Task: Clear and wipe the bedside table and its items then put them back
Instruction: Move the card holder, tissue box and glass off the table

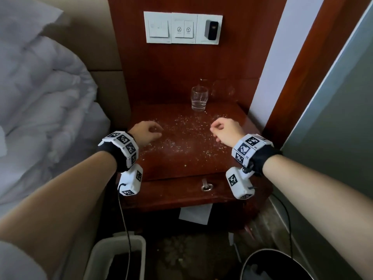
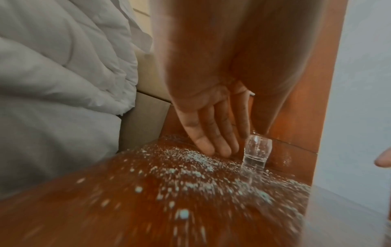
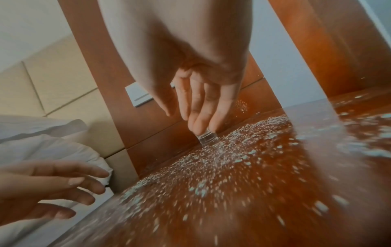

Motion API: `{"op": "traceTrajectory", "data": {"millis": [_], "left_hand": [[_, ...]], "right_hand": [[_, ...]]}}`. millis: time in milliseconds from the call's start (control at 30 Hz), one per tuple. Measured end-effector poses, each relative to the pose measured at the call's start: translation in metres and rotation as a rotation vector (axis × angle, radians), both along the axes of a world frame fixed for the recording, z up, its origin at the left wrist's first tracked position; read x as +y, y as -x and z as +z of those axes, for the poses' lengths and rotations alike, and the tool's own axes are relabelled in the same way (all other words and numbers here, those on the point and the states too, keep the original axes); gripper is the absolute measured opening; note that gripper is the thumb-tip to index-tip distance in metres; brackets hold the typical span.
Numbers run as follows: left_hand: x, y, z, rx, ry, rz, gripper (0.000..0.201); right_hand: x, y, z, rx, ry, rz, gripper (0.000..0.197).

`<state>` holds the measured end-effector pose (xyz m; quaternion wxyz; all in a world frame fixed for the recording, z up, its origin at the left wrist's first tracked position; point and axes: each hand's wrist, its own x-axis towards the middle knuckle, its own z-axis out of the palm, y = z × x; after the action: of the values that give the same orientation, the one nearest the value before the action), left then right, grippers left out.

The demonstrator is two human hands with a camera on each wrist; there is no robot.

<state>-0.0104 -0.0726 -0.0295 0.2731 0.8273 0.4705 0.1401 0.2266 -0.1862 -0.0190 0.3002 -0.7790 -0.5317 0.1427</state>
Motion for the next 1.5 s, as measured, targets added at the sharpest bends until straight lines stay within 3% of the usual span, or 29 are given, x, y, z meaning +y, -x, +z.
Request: {"op": "traceTrajectory", "data": {"millis": [133, 367, 733, 833, 1000, 1233, 1367, 1500], "left_hand": [[0.043, -0.012, 0.005, 0.064, -0.008, 0.038, 0.036], [0.099, -0.029, 0.004, 0.128, 0.112, 0.103, 0.07], [0.138, -0.038, -0.011, 0.208, 0.25, 0.13, 0.079], [0.138, -0.039, -0.012, 0.234, 0.256, 0.117, 0.083], [0.141, -0.038, -0.015, 0.271, 0.252, 0.111, 0.087], [0.143, -0.031, -0.018, 0.213, 0.313, 0.152, 0.087], [0.134, -0.027, -0.019, 0.052, 0.306, 0.199, 0.079], [0.116, -0.025, -0.018, -0.058, 0.141, 0.277, 0.068]], "right_hand": [[0.051, -0.013, 0.003, 0.01, 0.027, -0.031, 0.031], [0.116, -0.022, 0.006, 0.018, 0.067, -0.045, 0.048], [0.167, -0.029, 0.0, -0.062, 0.141, -0.065, 0.065], [0.176, -0.029, 0.002, -0.103, 0.13, -0.12, 0.058], [0.185, -0.031, -0.001, -0.135, 0.155, -0.143, 0.03], [0.178, -0.03, -0.006, -0.139, 0.105, -0.143, 0.02], [0.164, -0.027, -0.002, -0.1, 0.064, -0.129, 0.014], [0.151, -0.025, 0.012, -0.116, 0.06, -0.062, 0.015]]}}
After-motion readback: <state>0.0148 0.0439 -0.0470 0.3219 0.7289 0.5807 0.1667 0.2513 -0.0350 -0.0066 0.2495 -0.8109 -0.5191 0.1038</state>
